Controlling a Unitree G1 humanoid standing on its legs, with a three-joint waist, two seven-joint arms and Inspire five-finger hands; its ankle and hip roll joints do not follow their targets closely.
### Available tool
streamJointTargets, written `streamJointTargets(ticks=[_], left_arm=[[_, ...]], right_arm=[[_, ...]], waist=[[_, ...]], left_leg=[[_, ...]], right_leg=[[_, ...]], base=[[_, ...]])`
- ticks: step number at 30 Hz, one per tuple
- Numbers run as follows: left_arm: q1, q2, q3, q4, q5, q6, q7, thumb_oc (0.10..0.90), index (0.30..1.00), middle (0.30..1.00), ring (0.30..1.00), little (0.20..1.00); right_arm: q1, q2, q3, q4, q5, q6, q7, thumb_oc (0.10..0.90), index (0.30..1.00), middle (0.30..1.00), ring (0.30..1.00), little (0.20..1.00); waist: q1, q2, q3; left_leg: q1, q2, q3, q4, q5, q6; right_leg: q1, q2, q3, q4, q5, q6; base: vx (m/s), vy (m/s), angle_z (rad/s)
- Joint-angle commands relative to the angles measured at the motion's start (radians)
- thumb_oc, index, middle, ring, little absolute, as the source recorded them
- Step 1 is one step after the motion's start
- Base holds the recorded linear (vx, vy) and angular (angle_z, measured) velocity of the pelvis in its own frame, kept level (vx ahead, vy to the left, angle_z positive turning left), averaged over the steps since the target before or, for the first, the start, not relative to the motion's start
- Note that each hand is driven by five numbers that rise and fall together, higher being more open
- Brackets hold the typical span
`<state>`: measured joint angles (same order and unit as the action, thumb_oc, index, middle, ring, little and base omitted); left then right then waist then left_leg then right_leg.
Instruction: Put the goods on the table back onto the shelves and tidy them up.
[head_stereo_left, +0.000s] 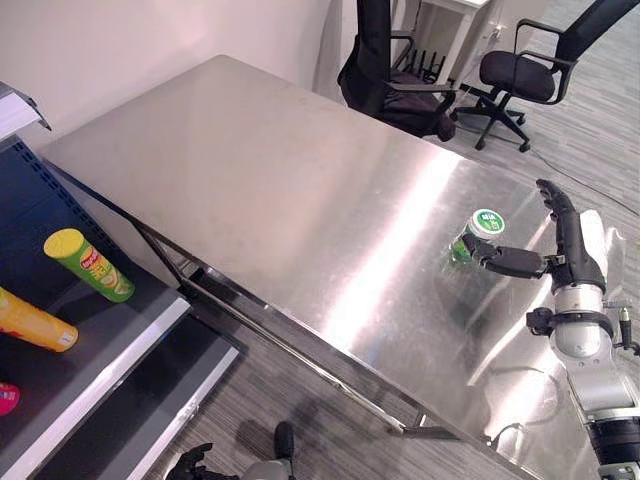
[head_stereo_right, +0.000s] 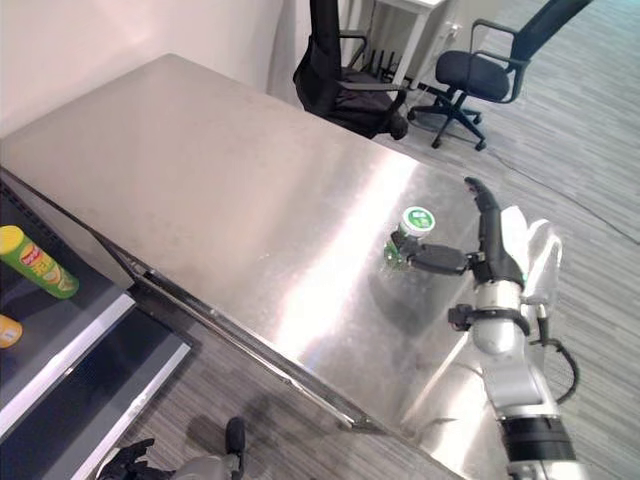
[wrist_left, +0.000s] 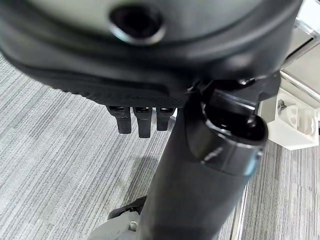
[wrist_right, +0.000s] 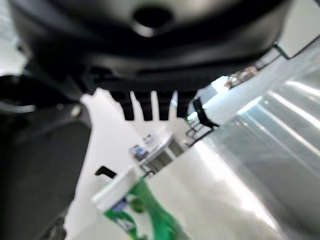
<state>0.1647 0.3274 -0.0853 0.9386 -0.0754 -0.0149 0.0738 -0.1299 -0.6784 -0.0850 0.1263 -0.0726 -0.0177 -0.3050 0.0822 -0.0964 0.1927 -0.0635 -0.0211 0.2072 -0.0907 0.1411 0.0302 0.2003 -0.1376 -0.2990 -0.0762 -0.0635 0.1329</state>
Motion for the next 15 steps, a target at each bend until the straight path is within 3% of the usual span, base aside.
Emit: streamJointTargets(ticks=[1, 15], left_arm=[[-0.006, 0.006, -0.006, 0.002, 0.025, -0.018, 0.007, 0.8, 0.9, 0.9, 0.9, 0.9], [0.025, 0.017, 0.001, -0.014, 0.024, -0.017, 0.005, 0.8, 0.9, 0.9, 0.9, 0.9]], right_arm=[[-0.026, -0.043, -0.098, -0.067, 0.014, -0.05, -0.012, 0.8, 0.9, 0.9, 0.9, 0.9], [-0.063, -0.015, -0.085, 0.056, 0.029, -0.038, -0.057, 0.8, 0.9, 0.9, 0.9, 0.9]], waist=[[0.013, 0.031, -0.078], [0.036, 0.053, -0.083]], left_leg=[[0.058, 0.107, -0.02, 0.015, -0.095, -0.1], [0.063, 0.097, -0.04, 0.014, -0.1, -0.1]], right_leg=[[-0.113, -0.039, -0.033, 0.035, 0.069, 0.038], [-0.098, -0.042, -0.063, 0.018, 0.074, 0.04]], base=[[0.0, 0.0, 0.0], [0.03, 0.0, 0.05]])
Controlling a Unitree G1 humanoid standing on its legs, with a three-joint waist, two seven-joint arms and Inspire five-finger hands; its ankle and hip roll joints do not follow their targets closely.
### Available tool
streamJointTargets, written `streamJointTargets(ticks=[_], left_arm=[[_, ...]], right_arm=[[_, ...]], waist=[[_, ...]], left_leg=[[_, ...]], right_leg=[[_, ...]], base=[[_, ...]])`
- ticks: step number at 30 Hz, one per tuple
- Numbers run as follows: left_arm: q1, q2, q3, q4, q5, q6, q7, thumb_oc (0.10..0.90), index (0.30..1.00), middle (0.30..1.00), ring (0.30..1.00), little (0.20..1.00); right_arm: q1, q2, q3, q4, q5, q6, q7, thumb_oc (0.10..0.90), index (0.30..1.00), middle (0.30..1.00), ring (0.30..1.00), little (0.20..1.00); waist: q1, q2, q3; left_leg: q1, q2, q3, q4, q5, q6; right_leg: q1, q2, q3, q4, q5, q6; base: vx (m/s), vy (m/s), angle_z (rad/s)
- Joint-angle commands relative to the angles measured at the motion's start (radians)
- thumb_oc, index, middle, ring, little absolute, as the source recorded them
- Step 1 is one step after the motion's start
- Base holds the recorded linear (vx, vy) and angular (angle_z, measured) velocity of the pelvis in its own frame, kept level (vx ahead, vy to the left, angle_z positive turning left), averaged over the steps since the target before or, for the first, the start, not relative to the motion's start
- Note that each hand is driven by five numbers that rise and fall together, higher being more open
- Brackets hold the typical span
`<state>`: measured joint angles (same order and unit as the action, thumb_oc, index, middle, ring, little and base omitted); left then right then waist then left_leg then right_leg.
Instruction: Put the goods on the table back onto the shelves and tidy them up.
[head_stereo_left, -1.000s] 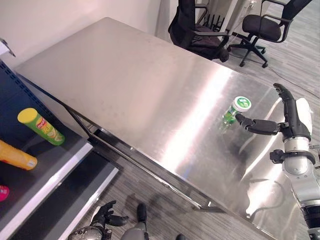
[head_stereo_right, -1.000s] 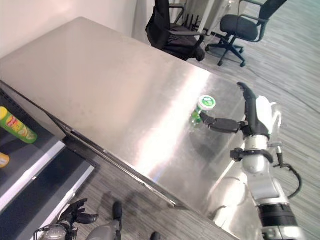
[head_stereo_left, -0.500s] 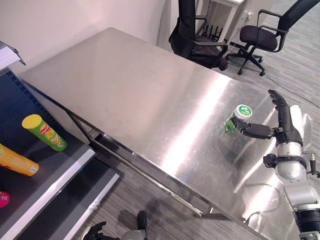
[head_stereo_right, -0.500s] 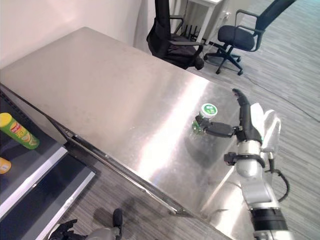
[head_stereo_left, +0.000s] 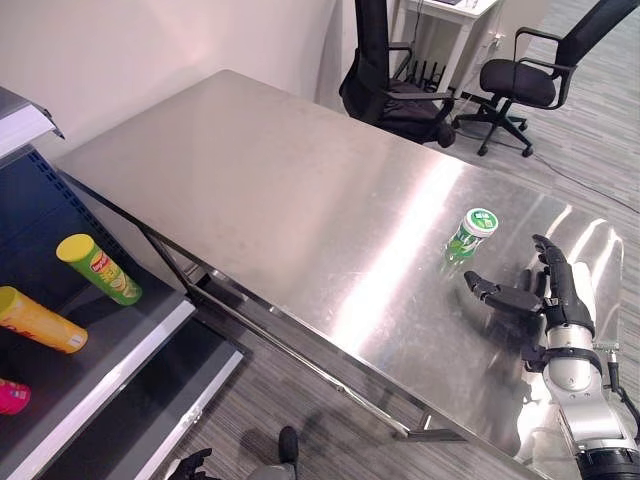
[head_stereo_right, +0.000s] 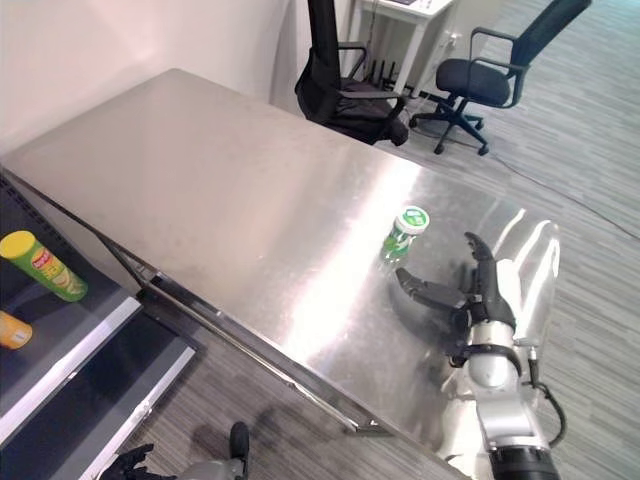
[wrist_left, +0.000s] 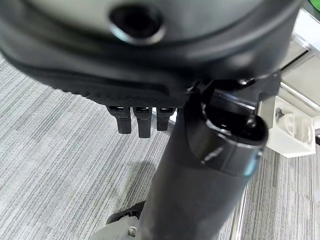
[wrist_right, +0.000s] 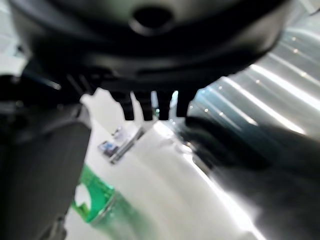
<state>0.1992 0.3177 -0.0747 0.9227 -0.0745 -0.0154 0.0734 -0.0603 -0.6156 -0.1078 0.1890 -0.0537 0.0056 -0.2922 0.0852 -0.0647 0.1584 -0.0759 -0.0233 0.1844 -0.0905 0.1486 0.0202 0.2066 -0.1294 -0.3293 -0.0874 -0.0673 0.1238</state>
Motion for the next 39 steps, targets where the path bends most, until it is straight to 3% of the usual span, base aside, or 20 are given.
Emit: streamJointTargets(ticks=[1, 13, 14, 15, 17, 35, 39], left_arm=[[-0.009, 0.028, -0.012, 0.001, 0.023, -0.017, 0.005, 0.8, 0.9, 0.9, 0.9, 0.9], [0.001, 0.025, 0.007, 0.035, 0.011, -0.01, 0.014, 0.8, 0.9, 0.9, 0.9, 0.9], [0.005, 0.026, 0.01, 0.031, 0.012, -0.011, 0.014, 0.8, 0.9, 0.9, 0.9, 0.9], [0.005, 0.026, 0.01, 0.031, 0.012, -0.01, 0.014, 0.8, 0.9, 0.9, 0.9, 0.9], [0.004, 0.024, 0.01, 0.032, 0.013, -0.011, 0.016, 0.8, 0.9, 0.9, 0.9, 0.9], [-0.034, 0.037, 0.023, 0.072, 0.007, 0.003, 0.021, 0.8, 0.9, 0.9, 0.9, 0.9], [-0.036, 0.039, 0.028, 0.071, 0.0, 0.002, 0.019, 0.8, 0.9, 0.9, 0.9, 0.9]], right_arm=[[-0.138, -0.08, -0.06, -0.004, 0.011, -0.06, -0.071, 0.8, 0.9, 0.9, 0.9, 0.9], [-0.168, -0.1, -0.062, 0.014, 0.016, -0.054, -0.092, 0.8, 0.9, 0.9, 0.9, 0.9], [-0.164, -0.102, -0.065, 0.014, 0.017, -0.056, -0.091, 0.715, 0.773, 0.773, 0.773, 0.773], [-0.164, -0.102, -0.065, 0.014, 0.017, -0.056, -0.091, 0.544, 0.516, 0.516, 0.516, 0.516], [-0.166, -0.105, -0.064, 0.017, 0.013, -0.056, -0.091, 0.4, 0.3, 0.3, 0.3, 0.3], [-0.159, -0.152, -0.099, -0.069, 0.006, -0.073, -0.077, 0.4, 0.3, 0.3, 0.3, 0.3], [-0.185, -0.174, -0.092, -0.13, 0.006, -0.09, -0.058, 0.4, 0.3, 0.3, 0.3, 0.3]], waist=[[0.034, 0.022, -0.048], [0.061, 0.012, -0.045], [0.062, 0.012, -0.046], [0.062, 0.012, -0.045], [0.063, 0.011, -0.044], [0.054, -0.049, -0.063], [0.059, -0.041, -0.074]], left_leg=[[0.074, 0.099, -0.018, 0.014, -0.107, -0.09], [0.057, 0.091, -0.043, 0.01, -0.107, -0.088], [0.061, 0.091, -0.043, 0.01, -0.108, -0.089], [0.061, 0.091, -0.043, 0.01, -0.108, -0.089], [0.064, 0.092, -0.043, 0.01, -0.11, -0.089], [0.103, 0.135, -0.035, 0.016, -0.117, -0.11], [0.108, 0.143, -0.034, 0.026, -0.114, -0.117]], right_leg=[[-0.105, -0.051, -0.034, 0.03, 0.079, 0.049], [-0.11, -0.051, -0.049, 0.035, 0.072, 0.047], [-0.107, -0.051, -0.052, 0.035, 0.071, 0.047], [-0.107, -0.051, -0.052, 0.035, 0.071, 0.047], [-0.107, -0.05, -0.055, 0.034, 0.071, 0.047], [-0.085, -0.009, -0.037, 0.036, 0.045, 0.025], [-0.073, -0.002, -0.04, 0.038, 0.031, 0.016]], base=[[0.03, 0.017, 0.13], [0.03, 0.001, 0.07], [0.0, 0.0, 0.0], [0.04, -0.004, 0.0], [0.0, 0.0, 0.0], [-0.01, -0.018, -0.01], [-0.05, -0.064, -0.05]])
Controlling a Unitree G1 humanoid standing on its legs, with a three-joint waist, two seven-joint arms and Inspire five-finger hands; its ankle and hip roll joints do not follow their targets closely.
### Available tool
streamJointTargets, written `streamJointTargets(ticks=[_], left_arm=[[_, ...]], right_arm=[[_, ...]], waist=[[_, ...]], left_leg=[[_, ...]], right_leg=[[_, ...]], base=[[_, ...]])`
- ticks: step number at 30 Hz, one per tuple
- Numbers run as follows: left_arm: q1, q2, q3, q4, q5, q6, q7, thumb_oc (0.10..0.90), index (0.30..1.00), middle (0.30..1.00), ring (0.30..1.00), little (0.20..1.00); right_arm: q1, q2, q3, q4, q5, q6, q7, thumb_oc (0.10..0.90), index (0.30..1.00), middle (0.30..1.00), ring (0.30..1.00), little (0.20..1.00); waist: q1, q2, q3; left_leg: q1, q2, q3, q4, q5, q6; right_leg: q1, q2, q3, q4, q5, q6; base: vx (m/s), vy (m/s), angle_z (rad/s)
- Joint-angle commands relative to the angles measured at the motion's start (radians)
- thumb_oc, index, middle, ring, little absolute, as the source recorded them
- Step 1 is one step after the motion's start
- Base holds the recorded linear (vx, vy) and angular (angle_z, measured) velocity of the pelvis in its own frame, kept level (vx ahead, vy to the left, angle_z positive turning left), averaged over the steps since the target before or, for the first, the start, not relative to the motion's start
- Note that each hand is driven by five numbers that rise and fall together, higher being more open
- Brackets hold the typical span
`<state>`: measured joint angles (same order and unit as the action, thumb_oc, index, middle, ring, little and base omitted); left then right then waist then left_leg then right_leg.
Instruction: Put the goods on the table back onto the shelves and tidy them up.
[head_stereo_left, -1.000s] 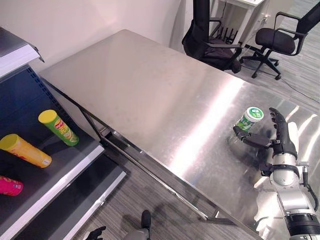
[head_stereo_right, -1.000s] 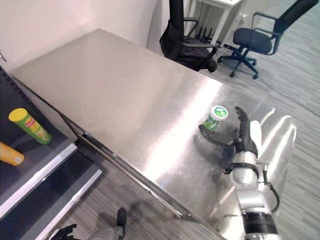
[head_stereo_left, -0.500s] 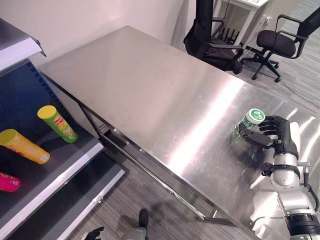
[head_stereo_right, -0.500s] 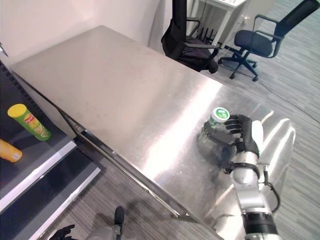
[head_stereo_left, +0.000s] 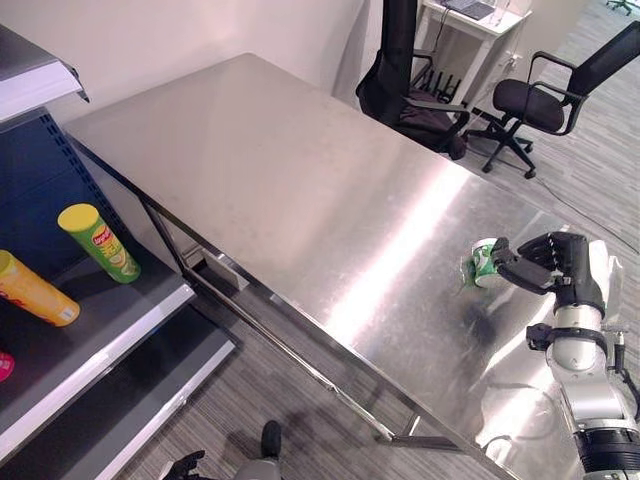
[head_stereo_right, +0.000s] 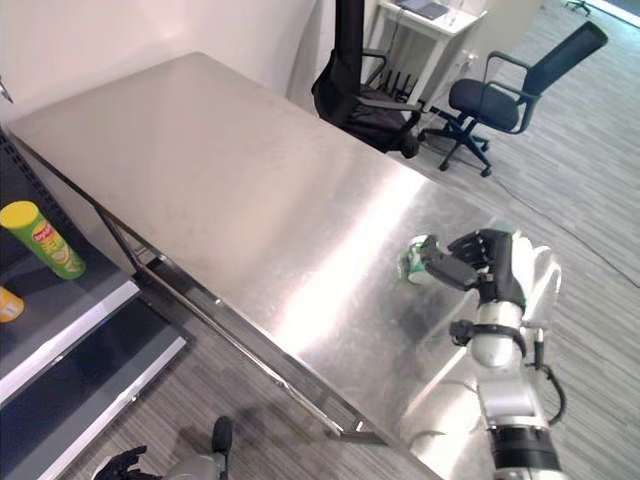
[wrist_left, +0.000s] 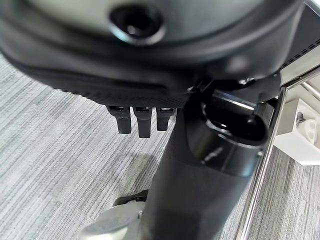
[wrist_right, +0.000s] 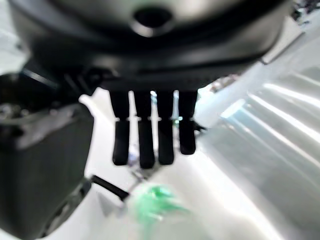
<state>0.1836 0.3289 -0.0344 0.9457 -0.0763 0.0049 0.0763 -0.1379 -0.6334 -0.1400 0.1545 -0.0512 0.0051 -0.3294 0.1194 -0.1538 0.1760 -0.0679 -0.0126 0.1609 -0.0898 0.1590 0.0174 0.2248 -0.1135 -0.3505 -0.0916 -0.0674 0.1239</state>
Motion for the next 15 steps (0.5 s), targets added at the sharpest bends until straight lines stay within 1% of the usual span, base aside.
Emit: streamJointTargets(ticks=[1, 3, 4, 7, 8, 9, 10, 11, 15], left_arm=[[-0.02, 0.027, -0.013, 0.049, -0.001, -0.019, 0.016, 0.8, 0.9, 0.9, 0.9, 0.9], [-0.02, 0.027, -0.013, 0.043, -0.006, -0.022, 0.015, 0.8, 0.9, 0.9, 0.9, 0.9], [-0.023, 0.027, -0.011, 0.044, -0.011, -0.024, 0.016, 0.8, 0.9, 0.9, 0.9, 0.9], [-0.024, 0.022, -0.012, 0.051, -0.018, -0.023, 0.014, 0.8, 0.9, 0.9, 0.9, 0.9], [-0.021, 0.018, -0.014, 0.054, -0.016, -0.022, 0.012, 0.8, 0.9, 0.9, 0.9, 0.9], [-0.017, 0.013, -0.019, 0.058, -0.015, -0.021, 0.009, 0.8, 0.9, 0.9, 0.9, 0.9], [-0.016, 0.008, -0.023, 0.065, -0.011, -0.02, 0.006, 0.8, 0.9, 0.9, 0.9, 0.9], [-0.015, 0.005, -0.028, 0.076, -0.008, -0.02, 0.005, 0.8, 0.9, 0.9, 0.9, 0.9], [-0.006, -0.015, -0.039, 0.127, 0.018, -0.012, 0.005, 0.8, 0.9, 0.9, 0.9, 0.9]], right_arm=[[-0.114, -0.16, -0.058, -0.11, 0.009, -0.095, -0.018, 0.4, 0.3, 0.3, 0.3, 0.3], [-0.145, -0.182, -0.047, -0.151, 0.006, -0.111, -0.009, 0.4, 0.3, 0.3, 0.3, 0.3], [-0.158, -0.194, -0.042, -0.158, 0.009, -0.116, -0.005, 0.4, 0.3, 0.3, 0.3, 0.3], [-0.177, -0.207, -0.032, -0.161, 0.026, -0.121, -0.001, 0.4, 0.3, 0.3, 0.3, 0.3], [-0.178, -0.208, -0.034, -0.158, 0.027, -0.12, -0.004, 0.483, 0.425, 0.425, 0.425, 0.425], [-0.176, -0.209, -0.033, -0.153, 0.024, -0.117, -0.004, 0.698, 0.747, 0.747, 0.747, 0.747], [-0.175, -0.212, -0.031, -0.148, 0.018, -0.112, -0.005, 0.751, 0.827, 0.827, 0.827, 0.827], [-0.172, -0.212, -0.032, -0.143, 0.017, -0.108, -0.004, 0.8, 0.9, 0.9, 0.9, 0.9], [-0.163, -0.222, -0.026, -0.109, 0.017, -0.087, -0.003, 0.8, 0.9, 0.9, 0.9, 0.9]], waist=[[0.025, 0.051, -0.092], [0.031, 0.059, -0.097], [0.032, 0.062, -0.095], [0.037, 0.071, -0.089], [0.04, 0.075, -0.09], [0.042, 0.079, -0.09], [0.041, 0.083, -0.09], [0.039, 0.086, -0.09], [0.032, 0.096, -0.093]], left_leg=[[0.099, 0.135, -0.012, 0.029, -0.124, -0.117], [0.092, 0.144, -0.019, 0.042, -0.114, -0.128], [0.085, 0.15, -0.023, 0.048, -0.107, -0.136], [0.065, 0.16, -0.033, 0.068, -0.099, -0.147], [0.062, 0.162, -0.035, 0.07, -0.095, -0.15], [0.061, 0.164, -0.038, 0.072, -0.092, -0.152], [0.06, 0.165, -0.04, 0.074, -0.089, -0.154], [0.06, 0.165, -0.041, 0.076, -0.088, -0.155], [0.063, 0.166, -0.037, 0.078, -0.088, -0.152]], right_leg=[[-0.09, -0.016, -0.019, 0.043, 0.028, 0.013], [-0.08, -0.008, -0.024, 0.042, 0.017, 0.003], [-0.078, -0.001, -0.028, 0.041, 0.013, -0.001], [-0.071, 0.01, -0.038, 0.032, 0.007, -0.011], [-0.066, 0.013, -0.045, 0.029, 0.005, -0.014], [-0.06, 0.016, -0.052, 0.026, 0.004, -0.016], [-0.054, 0.018, -0.057, 0.023, 0.004, -0.018], [-0.05, 0.019, -0.06, 0.022, 0.003, -0.02], [-0.044, 0.02, -0.065, 0.024, 0.005, -0.02]], base=[[-0.08, -0.089, 0.02], [-0.09, -0.11, 0.01], [-0.07, -0.089, 0.01], [-0.09, -0.092, 0.08], [-0.04, -0.052, 0.11], [-0.03, -0.045, 0.13], [-0.02, -0.033, 0.17], [-0.01, -0.023, 0.21], [0.0, -0.005, 0.07]])
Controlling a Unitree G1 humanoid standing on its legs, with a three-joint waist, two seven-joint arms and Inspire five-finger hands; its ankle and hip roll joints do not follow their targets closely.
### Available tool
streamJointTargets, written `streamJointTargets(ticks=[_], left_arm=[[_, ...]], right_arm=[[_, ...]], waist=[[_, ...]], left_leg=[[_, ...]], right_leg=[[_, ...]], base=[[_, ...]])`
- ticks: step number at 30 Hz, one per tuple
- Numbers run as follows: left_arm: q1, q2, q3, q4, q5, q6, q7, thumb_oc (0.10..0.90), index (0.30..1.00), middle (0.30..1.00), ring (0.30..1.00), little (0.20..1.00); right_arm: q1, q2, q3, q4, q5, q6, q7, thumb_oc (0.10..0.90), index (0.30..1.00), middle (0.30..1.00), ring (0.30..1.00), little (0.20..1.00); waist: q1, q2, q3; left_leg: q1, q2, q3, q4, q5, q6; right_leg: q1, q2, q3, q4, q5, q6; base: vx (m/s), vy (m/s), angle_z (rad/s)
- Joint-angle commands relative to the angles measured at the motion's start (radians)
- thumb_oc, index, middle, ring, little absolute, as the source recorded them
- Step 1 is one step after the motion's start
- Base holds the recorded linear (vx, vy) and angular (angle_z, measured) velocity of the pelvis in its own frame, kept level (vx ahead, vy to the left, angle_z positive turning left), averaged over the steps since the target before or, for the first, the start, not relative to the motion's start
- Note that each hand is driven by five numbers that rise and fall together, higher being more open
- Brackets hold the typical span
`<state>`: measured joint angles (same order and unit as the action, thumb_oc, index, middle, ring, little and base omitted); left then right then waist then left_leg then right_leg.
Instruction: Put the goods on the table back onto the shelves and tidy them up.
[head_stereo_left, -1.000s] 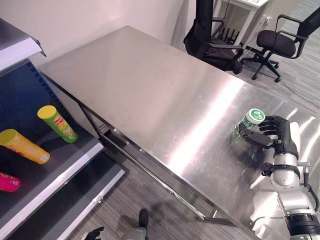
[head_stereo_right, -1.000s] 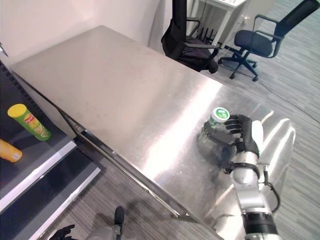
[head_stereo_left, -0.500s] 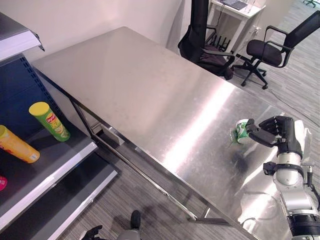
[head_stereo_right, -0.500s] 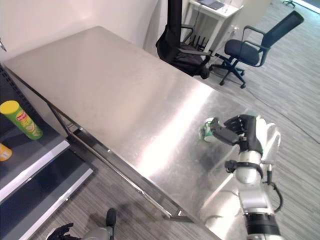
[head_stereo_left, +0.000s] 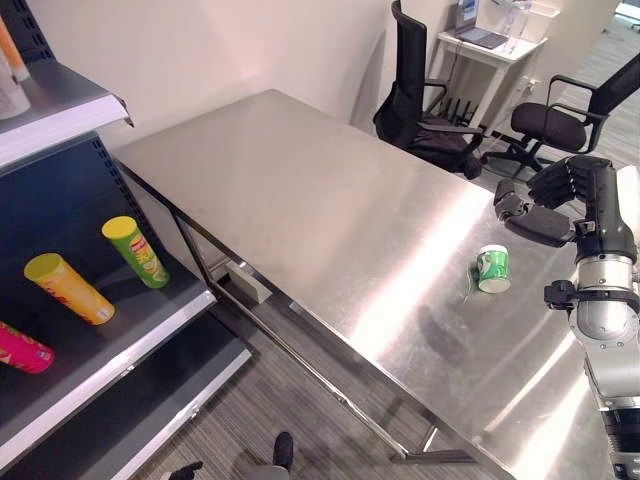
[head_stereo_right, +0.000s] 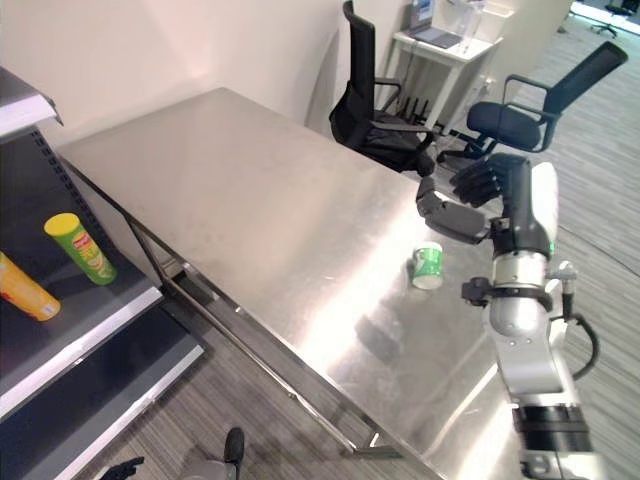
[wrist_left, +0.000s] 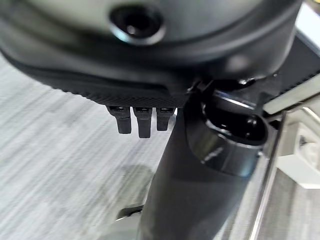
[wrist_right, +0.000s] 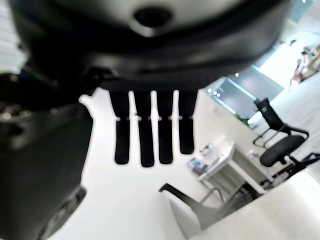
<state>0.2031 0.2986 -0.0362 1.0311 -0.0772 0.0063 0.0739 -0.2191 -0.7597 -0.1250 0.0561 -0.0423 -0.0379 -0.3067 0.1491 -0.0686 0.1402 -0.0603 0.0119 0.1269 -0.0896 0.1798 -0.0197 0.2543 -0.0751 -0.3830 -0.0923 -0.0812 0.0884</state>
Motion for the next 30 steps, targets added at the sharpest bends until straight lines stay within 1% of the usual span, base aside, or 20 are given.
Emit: streamJointTargets(ticks=[1, 5, 7, 12, 13, 15, 17, 19, 20, 24, 27, 28, 30], left_arm=[[-0.024, 0.013, -0.04, 0.047, 0.023, -0.013, 0.007, 0.8, 0.9, 0.9, 0.9, 0.9], [-0.026, 0.011, -0.042, 0.067, 0.028, -0.013, 0.012, 0.8, 0.9, 0.9, 0.9, 0.9], [-0.03, 0.014, -0.044, 0.054, 0.023, -0.014, 0.015, 0.8, 0.9, 0.9, 0.9, 0.9], [-0.037, 0.019, -0.046, 0.038, 0.008, -0.019, 0.017, 0.8, 0.9, 0.9, 0.9, 0.9], [-0.04, 0.022, -0.049, 0.035, 0.005, -0.02, 0.018, 0.8, 0.9, 0.9, 0.9, 0.9], [-0.05, 0.027, -0.061, 0.029, 0.0, -0.022, 0.016, 0.8, 0.9, 0.9, 0.9, 0.9], [-0.054, 0.032, -0.075, 0.026, -0.001, -0.023, 0.011, 0.8, 0.9, 0.9, 0.9, 0.9], [-0.059, 0.036, -0.079, 0.037, 0.0, -0.023, 0.002, 0.8, 0.9, 0.9, 0.9, 0.9], [-0.059, 0.04, -0.079, 0.042, 0.003, -0.025, -0.006, 0.8, 0.9, 0.9, 0.9, 0.9], [-0.06, 0.05, -0.078, 0.059, 0.009, -0.026, -0.025, 0.8, 0.9, 0.9, 0.9, 0.9], [-0.062, 0.057, -0.081, 0.076, 0.022, -0.027, -0.035, 0.8, 0.9, 0.9, 0.9, 0.9], [-0.063, 0.059, -0.082, 0.084, 0.025, -0.027, -0.039, 0.8, 0.9, 0.9, 0.9, 0.9], [-0.069, 0.066, -0.088, 0.086, 0.026, -0.028, -0.043, 0.8, 0.9, 0.9, 0.9, 0.9]], right_arm=[[-0.081, -0.103, -0.039, 0.003, 0.011, -0.039, -0.025, 0.8, 0.9, 0.9, 0.9, 0.9], [-0.082, -0.128, -0.021, 0.051, 0.04, -0.026, -0.009, 0.8, 0.9, 0.9, 0.9, 0.9], [-0.089, -0.17, 0.001, 0.094, 0.057, -0.005, 0.017, 0.8, 0.9, 0.9, 0.9, 0.9], [-0.102, -0.212, 0.019, 0.129, 0.074, 0.02, 0.045, 0.8, 0.9, 0.9, 0.9, 0.9], [-0.109, -0.221, 0.025, 0.14, 0.086, 0.022, 0.05, 0.8, 0.9, 0.9, 0.9, 0.9], [-0.134, -0.266, 0.049, 0.181, 0.125, 0.035, 0.078, 0.8, 0.9, 0.9, 0.9, 0.9], [-0.16, -0.313, 0.078, 0.217, 0.189, 0.036, 0.117, 0.8, 0.9, 0.9, 0.9, 0.9], [-0.207, -0.376, 0.133, 0.26, 0.254, 0.033, 0.169, 0.8, 0.9, 0.9, 0.9, 0.9], [-0.216, -0.414, 0.158, 0.273, 0.268, 0.036, 0.201, 0.8, 0.9, 0.9, 0.9, 0.9], [-0.254, -0.525, 0.232, 0.287, 0.327, 0.043, 0.284, 0.8, 0.9, 0.9, 0.9, 0.9], [-0.313, -0.568, 0.306, 0.302, 0.385, 0.044, 0.323, 0.8, 0.9, 0.9, 0.9, 0.9], [-0.369, -0.576, 0.365, 0.316, 0.413, 0.046, 0.34, 0.8, 0.9, 0.9, 0.9, 0.9], [-0.428, -0.588, 0.425, 0.332, 0.437, 0.052, 0.353, 0.8, 0.9, 0.9, 0.9, 0.9]], waist=[[0.001, 0.012, -0.058], [-0.01, 0.011, -0.059], [-0.019, 0.005, -0.059], [-0.031, -0.004, -0.056], [-0.033, -0.007, -0.056], [-0.037, -0.02, -0.057], [-0.04, -0.031, -0.056], [-0.041, -0.041, -0.055], [-0.042, -0.045, -0.051], [-0.052, -0.06, -0.051], [-0.055, -0.067, -0.048], [-0.056, -0.07, -0.047], [-0.056, -0.073, -0.044]], left_leg=[[0.057, 0.14, -0.002, 0.077, -0.109, -0.114], [0.062, 0.137, 0.001, 0.073, -0.112, -0.111], [0.068, 0.133, 0.004, 0.069, -0.116, -0.106], [0.075, 0.129, 0.009, 0.063, -0.123, -0.1], [0.075, 0.128, 0.01, 0.062, -0.125, -0.1], [0.076, 0.124, 0.014, 0.056, -0.127, -0.097], [0.075, 0.121, 0.018, 0.053, -0.129, -0.096], [0.074, 0.117, 0.022, 0.05, -0.131, -0.093], [0.08, 0.117, 0.025, 0.048, -0.135, -0.093], [0.074, 0.109, 0.032, 0.043, -0.135, -0.09], [0.074, 0.105, 0.04, 0.039, -0.137, -0.088], [0.075, 0.102, 0.045, 0.036, -0.138, -0.086], [0.075, 0.1, 0.049, 0.035, -0.139, -0.085]], right_leg=[[-0.075, -0.019, -0.033, 0.026, 0.019, 0.016], [-0.077, -0.022, -0.027, 0.029, 0.021, 0.017], [-0.082, -0.026, -0.024, 0.034, 0.025, 0.021], [-0.088, -0.032, -0.019, 0.04, 0.032, 0.028], [-0.091, -0.034, -0.016, 0.041, 0.033, 0.029], [-0.098, -0.04, -0.011, 0.043, 0.04, 0.035], [-0.105, -0.044, -0.007, 0.047, 0.044, 0.038], [-0.114, -0.049, -0.002, 0.051, 0.049, 0.042], [-0.114, -0.051, 0.002, 0.054, 0.05, 0.045], [-0.131, -0.06, 0.011, 0.06, 0.06, 0.052], [-0.143, -0.067, 0.021, 0.065, 0.067, 0.059], [-0.148, -0.072, 0.026, 0.064, 0.073, 0.063], [-0.154, -0.076, 0.032, 0.065, 0.078, 0.065]], base=[[0.0, 0.0, 0.0], [0.0, 0.0, 0.0], [0.0, 0.015, 0.0], [0.01, 0.042, -0.04], [0.02, 0.05, -0.07], [0.02, 0.07, -0.07], [0.0, 0.067, -0.05], [0.0, 0.072, -0.08], [0.0, 0.072, -0.12], [0.0, 0.072, -0.11], [0.0, 0.074, -0.06], [0.0, 0.079, -0.11], [-0.01, 0.065, -0.14]])
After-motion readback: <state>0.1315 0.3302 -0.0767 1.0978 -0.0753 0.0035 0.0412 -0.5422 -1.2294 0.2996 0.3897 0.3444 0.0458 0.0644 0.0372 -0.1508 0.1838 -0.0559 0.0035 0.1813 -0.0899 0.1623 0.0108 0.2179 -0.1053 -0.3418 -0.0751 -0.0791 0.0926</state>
